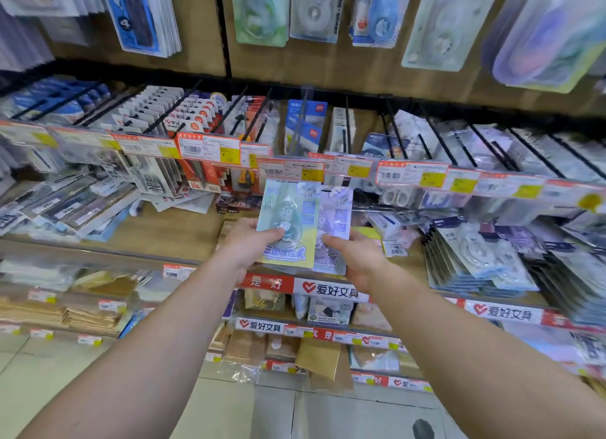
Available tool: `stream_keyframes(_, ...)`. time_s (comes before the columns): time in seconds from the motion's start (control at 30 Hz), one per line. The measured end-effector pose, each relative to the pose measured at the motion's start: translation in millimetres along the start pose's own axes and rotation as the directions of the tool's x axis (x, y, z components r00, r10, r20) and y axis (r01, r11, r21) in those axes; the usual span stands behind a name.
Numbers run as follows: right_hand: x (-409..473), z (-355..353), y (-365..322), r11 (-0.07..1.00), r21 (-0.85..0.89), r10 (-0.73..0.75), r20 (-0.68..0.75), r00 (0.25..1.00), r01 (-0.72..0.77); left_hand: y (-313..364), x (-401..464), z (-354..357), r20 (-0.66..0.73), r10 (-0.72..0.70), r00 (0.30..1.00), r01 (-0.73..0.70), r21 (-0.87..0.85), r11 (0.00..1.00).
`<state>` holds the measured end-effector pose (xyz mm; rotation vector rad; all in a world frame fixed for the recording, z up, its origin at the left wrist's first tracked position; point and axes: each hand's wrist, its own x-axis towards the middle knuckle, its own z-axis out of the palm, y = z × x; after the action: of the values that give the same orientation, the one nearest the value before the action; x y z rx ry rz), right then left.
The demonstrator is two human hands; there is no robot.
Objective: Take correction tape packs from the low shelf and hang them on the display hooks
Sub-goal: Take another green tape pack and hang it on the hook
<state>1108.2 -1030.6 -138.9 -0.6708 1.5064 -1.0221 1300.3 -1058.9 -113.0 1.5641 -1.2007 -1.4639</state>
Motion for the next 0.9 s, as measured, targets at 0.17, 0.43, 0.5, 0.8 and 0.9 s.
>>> stream_keyframes(0.17, -32.0, -60.8, 10.9, 0.997, -0.060, -0.061, -0.069, 0.996, 0.057, -6.6, -29.1, 43.6, 0.040, -0.048, 0.998, 0.049, -0.024, 0.999)
stream_keyframes(0.43, -104.7, -182.4, 34.7, 0.991, 0.103, -0.075, -0.122, 0.990, 0.087, -10.8, -94.2, 145.6, 0.088, 0.033, 0.996, -0.035, 0.024, 0.999)
stream_keyframes(0.5, -121.4, -209.8, 38.7, 0.988, 0.104, -0.096, -0.150, 0.984, 0.112, -7.5, -112.7, 171.9, 0.109, 0.072, 0.992, -0.076, 0.039, 0.996)
stream_keyframes(0.8, -180.3, -292.5, 25.9, 0.962, 0.127, -0.215, -0.194, 0.957, 0.242, 19.2, -177.4, 249.6, 0.189, 0.224, 0.956, -0.240, 0.062, 0.969)
stream_keyframes(0.9, -189.9, -306.3, 12.4, 0.953, 0.112, -0.251, -0.221, 0.942, 0.280, 35.3, -184.0, 262.8, 0.196, 0.275, 0.941, -0.294, 0.074, 0.953)
